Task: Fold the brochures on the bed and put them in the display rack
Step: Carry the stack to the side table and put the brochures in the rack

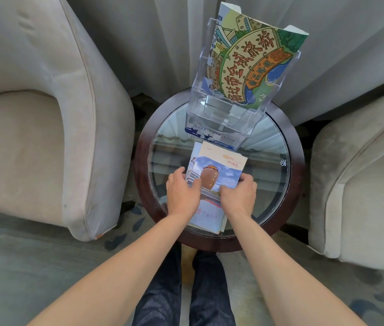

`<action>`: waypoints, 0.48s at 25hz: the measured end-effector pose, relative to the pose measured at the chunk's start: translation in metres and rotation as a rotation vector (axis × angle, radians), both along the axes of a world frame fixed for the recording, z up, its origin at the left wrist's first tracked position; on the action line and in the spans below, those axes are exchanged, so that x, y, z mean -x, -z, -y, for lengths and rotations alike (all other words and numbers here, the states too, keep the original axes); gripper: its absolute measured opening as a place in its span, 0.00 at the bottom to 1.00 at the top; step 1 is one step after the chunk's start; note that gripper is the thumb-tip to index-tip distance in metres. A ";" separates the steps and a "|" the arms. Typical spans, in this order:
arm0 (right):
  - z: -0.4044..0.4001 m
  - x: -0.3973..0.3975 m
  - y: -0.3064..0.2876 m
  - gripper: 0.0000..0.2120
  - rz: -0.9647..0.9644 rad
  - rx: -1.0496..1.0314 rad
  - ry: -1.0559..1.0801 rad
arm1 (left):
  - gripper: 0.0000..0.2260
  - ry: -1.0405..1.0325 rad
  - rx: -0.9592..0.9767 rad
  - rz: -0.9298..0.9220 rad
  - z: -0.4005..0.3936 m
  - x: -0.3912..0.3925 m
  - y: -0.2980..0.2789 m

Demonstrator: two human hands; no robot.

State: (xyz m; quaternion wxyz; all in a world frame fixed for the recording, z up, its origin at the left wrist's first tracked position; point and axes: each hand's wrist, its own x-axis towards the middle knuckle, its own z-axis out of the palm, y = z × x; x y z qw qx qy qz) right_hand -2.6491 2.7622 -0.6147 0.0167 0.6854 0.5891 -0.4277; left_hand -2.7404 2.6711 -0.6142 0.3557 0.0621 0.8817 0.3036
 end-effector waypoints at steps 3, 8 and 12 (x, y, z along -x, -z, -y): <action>-0.001 0.003 -0.009 0.20 -0.091 -0.061 0.053 | 0.17 -0.016 -0.078 -0.040 -0.005 0.002 -0.004; -0.008 0.013 -0.034 0.21 -0.172 -0.108 0.022 | 0.05 -0.035 -0.184 -0.090 -0.013 0.023 -0.024; -0.015 0.023 -0.060 0.19 -0.222 -0.201 -0.040 | 0.07 -0.033 -0.283 -0.125 -0.022 0.036 -0.050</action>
